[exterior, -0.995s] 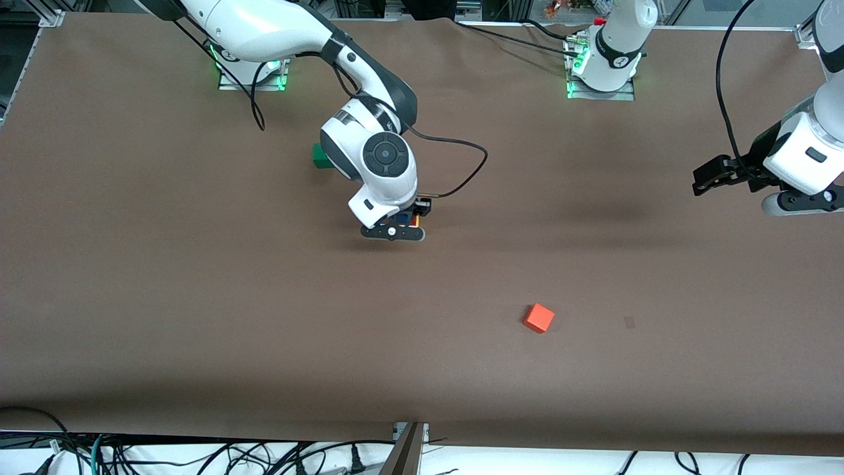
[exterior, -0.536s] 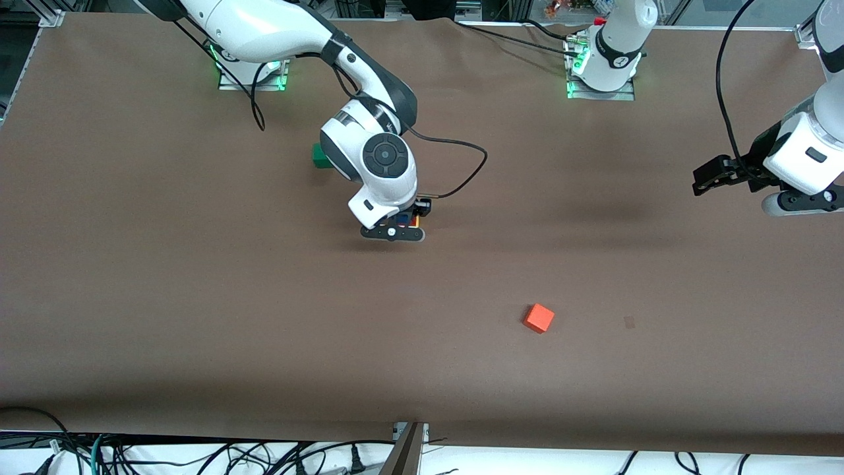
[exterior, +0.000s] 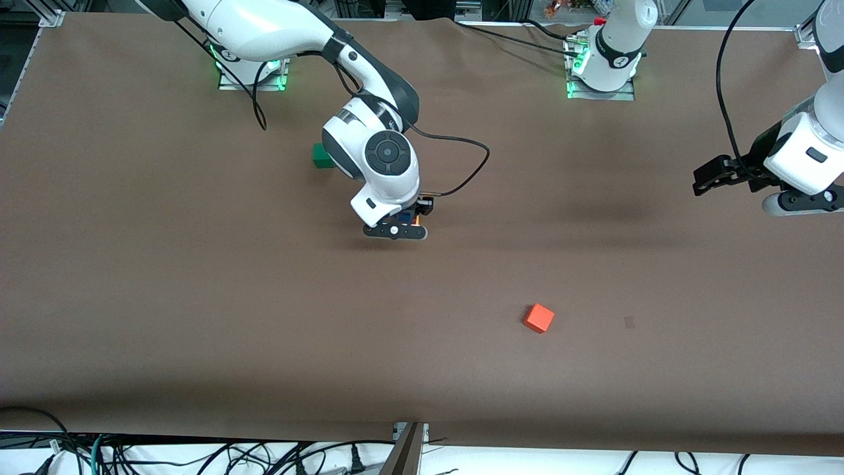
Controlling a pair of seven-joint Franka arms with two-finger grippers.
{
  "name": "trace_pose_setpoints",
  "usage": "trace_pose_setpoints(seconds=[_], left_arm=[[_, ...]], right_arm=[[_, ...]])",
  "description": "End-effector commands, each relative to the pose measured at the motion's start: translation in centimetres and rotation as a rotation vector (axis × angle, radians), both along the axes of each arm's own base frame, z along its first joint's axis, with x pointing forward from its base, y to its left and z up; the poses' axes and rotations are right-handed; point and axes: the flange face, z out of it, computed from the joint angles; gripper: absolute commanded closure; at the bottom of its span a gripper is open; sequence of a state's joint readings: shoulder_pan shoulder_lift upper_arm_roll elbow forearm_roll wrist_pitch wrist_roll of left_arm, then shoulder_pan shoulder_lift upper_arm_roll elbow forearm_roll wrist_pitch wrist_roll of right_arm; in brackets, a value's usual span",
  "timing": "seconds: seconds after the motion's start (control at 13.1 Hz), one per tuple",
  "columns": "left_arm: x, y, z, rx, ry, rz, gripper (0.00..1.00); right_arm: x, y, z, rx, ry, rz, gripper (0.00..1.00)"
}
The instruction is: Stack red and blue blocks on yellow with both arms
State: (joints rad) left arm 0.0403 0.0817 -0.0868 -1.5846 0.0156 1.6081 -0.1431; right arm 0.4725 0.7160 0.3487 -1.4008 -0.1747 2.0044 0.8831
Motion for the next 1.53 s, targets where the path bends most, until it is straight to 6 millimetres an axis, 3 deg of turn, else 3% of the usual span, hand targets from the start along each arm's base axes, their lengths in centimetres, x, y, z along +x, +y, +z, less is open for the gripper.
trace_pose_setpoints(seconds=[0.0,1.45], left_arm=[[-0.28,0.09,0.49,-0.018,-0.011,0.008,0.00],[-0.24,0.37,0.40,-0.017,-0.010,0.011,0.00]], right_arm=[[-0.55,0.81,0.49,0.012,-0.001,0.001,0.62],[-0.17,0.41,0.25,0.012,-0.002,-0.001,0.55]])
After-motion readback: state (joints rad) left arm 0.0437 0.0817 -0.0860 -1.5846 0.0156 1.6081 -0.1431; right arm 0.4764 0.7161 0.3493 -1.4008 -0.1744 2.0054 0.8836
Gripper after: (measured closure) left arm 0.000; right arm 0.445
